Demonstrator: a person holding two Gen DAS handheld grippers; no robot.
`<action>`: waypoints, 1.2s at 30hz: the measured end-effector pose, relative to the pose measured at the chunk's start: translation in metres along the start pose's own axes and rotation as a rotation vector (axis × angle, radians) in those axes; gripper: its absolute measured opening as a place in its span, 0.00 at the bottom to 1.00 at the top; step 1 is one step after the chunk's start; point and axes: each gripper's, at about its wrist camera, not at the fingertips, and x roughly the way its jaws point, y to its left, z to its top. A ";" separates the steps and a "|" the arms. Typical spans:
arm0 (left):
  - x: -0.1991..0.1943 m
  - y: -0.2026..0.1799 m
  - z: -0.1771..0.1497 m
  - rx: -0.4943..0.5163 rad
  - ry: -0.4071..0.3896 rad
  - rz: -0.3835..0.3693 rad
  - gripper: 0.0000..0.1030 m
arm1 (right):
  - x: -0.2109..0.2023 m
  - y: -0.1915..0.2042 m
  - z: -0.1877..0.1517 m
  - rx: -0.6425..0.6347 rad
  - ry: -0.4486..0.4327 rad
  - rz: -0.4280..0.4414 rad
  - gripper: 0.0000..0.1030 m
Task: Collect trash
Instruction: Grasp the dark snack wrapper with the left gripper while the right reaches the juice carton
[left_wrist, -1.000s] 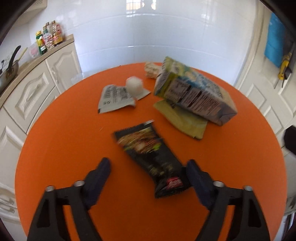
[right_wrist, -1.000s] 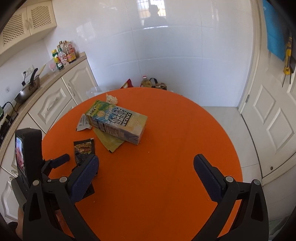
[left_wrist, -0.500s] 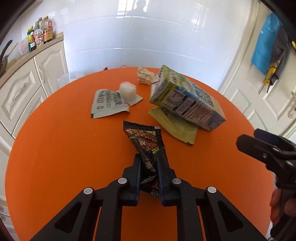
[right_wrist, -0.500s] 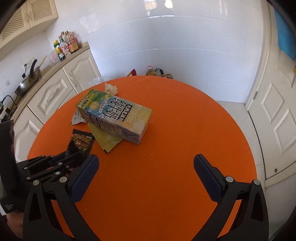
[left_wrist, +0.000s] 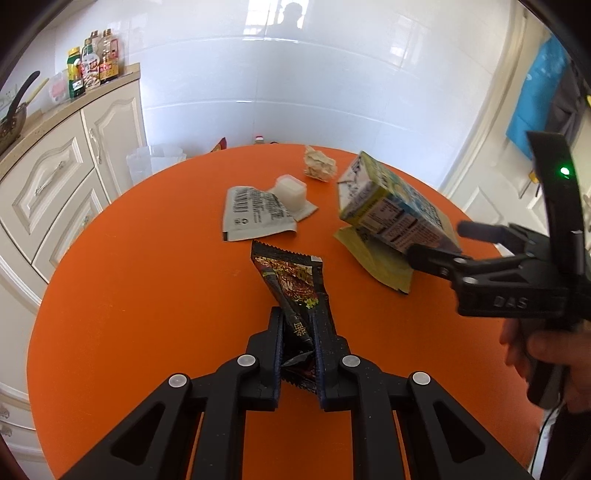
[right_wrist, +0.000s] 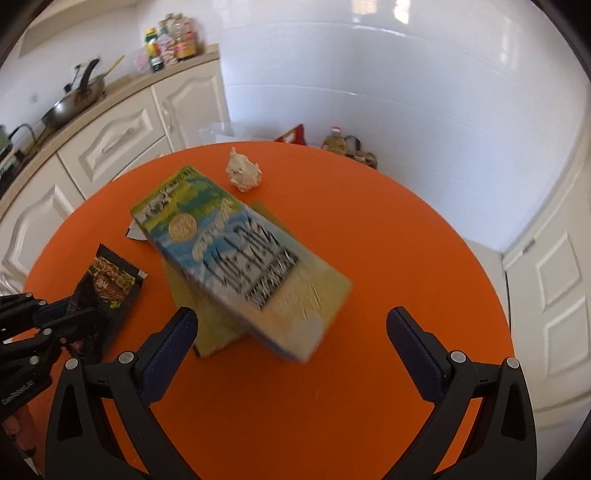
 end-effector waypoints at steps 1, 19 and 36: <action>0.003 0.002 0.004 0.001 -0.004 0.007 0.09 | 0.006 0.002 0.004 -0.019 0.003 0.020 1.00; -0.027 -0.021 -0.028 -0.042 -0.030 0.024 0.09 | -0.009 0.024 -0.020 0.000 0.021 0.183 0.52; -0.061 -0.035 -0.060 -0.066 -0.035 0.042 0.09 | -0.003 0.044 -0.023 -0.041 0.062 0.193 0.52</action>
